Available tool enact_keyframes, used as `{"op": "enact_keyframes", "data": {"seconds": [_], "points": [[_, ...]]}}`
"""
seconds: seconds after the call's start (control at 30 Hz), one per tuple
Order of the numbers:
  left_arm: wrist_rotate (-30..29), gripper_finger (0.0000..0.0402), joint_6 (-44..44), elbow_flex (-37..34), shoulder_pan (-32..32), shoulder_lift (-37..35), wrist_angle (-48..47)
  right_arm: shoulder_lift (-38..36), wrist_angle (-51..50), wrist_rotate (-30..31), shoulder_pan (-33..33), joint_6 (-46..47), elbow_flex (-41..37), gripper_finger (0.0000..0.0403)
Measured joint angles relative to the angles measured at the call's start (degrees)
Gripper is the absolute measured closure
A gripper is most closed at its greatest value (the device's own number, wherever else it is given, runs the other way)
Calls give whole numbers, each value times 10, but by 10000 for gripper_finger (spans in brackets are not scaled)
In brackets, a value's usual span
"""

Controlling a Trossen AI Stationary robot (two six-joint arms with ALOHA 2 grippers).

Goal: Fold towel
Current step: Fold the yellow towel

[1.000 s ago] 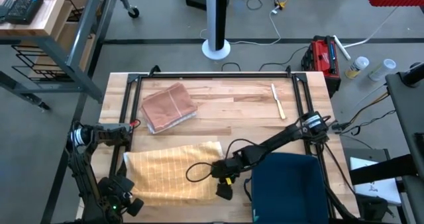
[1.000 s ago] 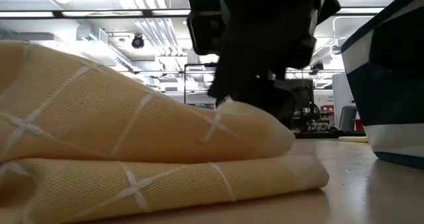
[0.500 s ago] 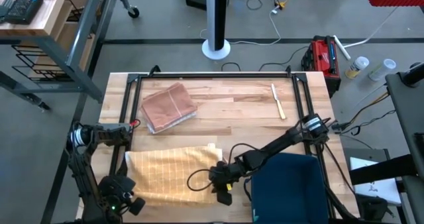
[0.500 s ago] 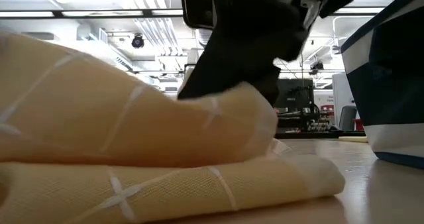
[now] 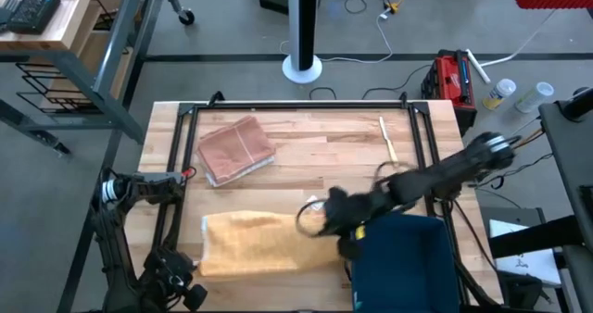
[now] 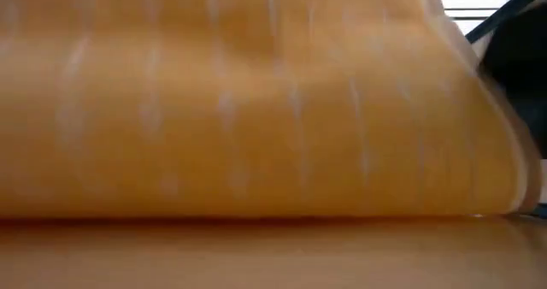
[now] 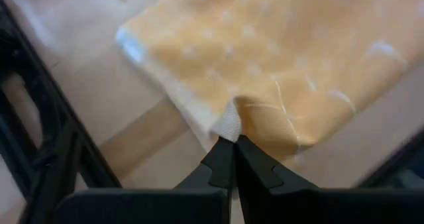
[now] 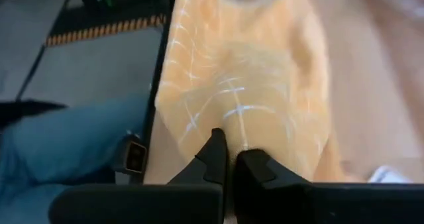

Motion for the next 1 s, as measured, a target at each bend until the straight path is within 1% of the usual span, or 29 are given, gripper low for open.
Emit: {"op": "enact_keyframes", "data": {"seconds": [0.07, 0.13, 0.2, 0.3, 0.37, 0.4, 0.47, 0.53, 0.7, 0.77, 0.87, 1.0], "points": [[-23, 401, 1, 12, -3, -2, 0, -47, -19, 14, 0, 0, 0, 402], [-73, 401, 2, 28, -3, -2, -2, -89, -29, 30, 0, 0, 0, 402], [-158, 401, 3, 51, -7, -2, -2, -124, -35, 42, 0, 2, 0, 402], [-327, 401, 36, 88, -14, -3, -3, -159, -39, 49, 0, 4, 0, 403], [-402, 401, 86, 116, -15, -3, -2, -172, -38, 60, 0, -2, 1, 403], [-423, 401, 112, 130, -14, -4, -4, -177, -40, 61, 0, -10, 0, 403], [-438, 401, 165, 156, -7, -4, -4, -182, -38, 61, 0, -25, 0, 403], [-439, 401, 208, 180, 0, -5, -4, -188, -39, 56, 0, -33, 1, 403], [-439, 401, 291, 240, 2, -12, -4, -211, -40, 55, 12, -48, 15, 403], [-451, 401, 327, 259, 1, -15, -4, -225, -36, 56, 14, -53, 25, 403], [-497, 401, 400, 284, 0, -23, -4, -244, -36, 58, 14, -60, 31, 403], [-593, 401, 514, 318, 0, -36, -4, -262, -39, 72, 14, -72, 32, 403]]}}
